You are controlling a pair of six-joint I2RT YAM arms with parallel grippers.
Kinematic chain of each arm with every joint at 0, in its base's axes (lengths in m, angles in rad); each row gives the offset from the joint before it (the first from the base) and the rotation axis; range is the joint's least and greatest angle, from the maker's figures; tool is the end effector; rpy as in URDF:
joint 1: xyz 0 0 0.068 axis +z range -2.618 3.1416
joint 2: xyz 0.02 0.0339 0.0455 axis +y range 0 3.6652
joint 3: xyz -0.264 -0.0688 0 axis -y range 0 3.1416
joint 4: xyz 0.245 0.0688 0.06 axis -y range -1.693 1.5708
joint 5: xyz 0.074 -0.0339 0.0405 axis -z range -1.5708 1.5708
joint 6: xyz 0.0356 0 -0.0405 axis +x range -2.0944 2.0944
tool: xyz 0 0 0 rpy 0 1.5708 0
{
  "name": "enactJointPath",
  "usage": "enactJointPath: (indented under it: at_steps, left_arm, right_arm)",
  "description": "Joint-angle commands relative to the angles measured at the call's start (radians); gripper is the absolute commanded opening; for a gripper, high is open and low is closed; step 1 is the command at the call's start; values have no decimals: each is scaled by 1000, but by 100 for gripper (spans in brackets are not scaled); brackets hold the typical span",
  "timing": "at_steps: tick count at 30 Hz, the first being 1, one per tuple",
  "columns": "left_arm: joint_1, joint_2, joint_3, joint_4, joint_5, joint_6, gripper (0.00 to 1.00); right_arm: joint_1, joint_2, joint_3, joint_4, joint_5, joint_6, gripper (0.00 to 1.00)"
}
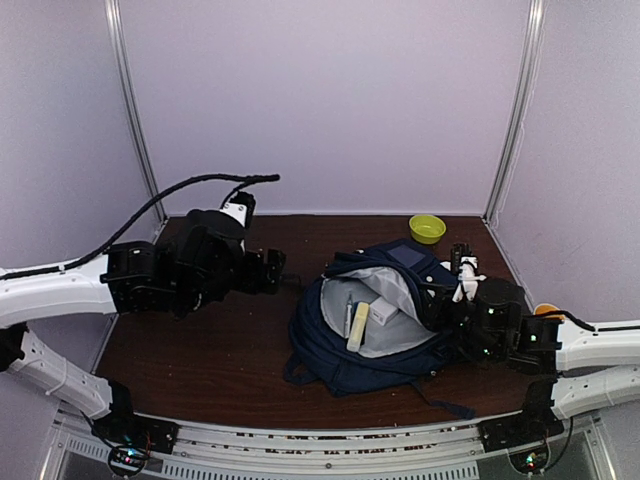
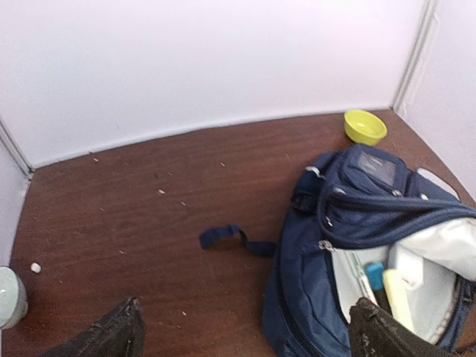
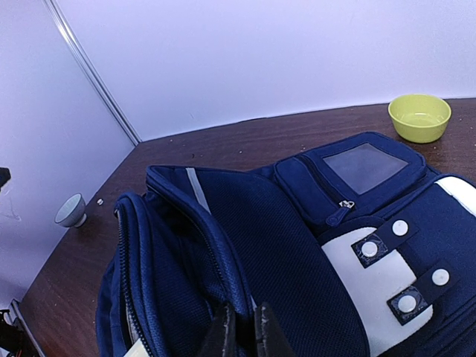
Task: Pack the student bag
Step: Adjust the glue stick in the second largest pocket of the bag.
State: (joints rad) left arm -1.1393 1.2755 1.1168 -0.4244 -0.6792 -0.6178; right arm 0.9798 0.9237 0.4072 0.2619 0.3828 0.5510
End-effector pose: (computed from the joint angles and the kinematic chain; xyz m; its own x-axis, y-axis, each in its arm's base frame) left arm 0.1372 -0.2445 0.3306 -0.4701 -0.0567 -0.8808 0.2640 0.9432 -0.2016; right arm 0.1264 0.1646 0.2284 -0.4174 0.2496 -0.8738 -0.4112 0.8056 0.4265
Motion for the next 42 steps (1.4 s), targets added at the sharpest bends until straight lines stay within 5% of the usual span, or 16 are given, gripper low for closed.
enactJointPath:
  at_steps: [1,11,15,30,42]
  left_arm:
    - [32,-22,-78,158,-208,149,98]
    - [211,-24,-135,285,570,519,85]
    - [271,1,-161,301,747,589,79]
    - [415,281,-67,397,1008,659,62]
    - [431,428,63,340,1035,743,49]
  right_arm:
    - [-21,17,21,-47,79,17,0]
    - [-21,23,27,-50,79,17,0]
    - [-21,19,24,-51,80,18,0]
    - [-22,17,21,-50,81,19,0]
    - [-24,21,24,-50,79,20,0]
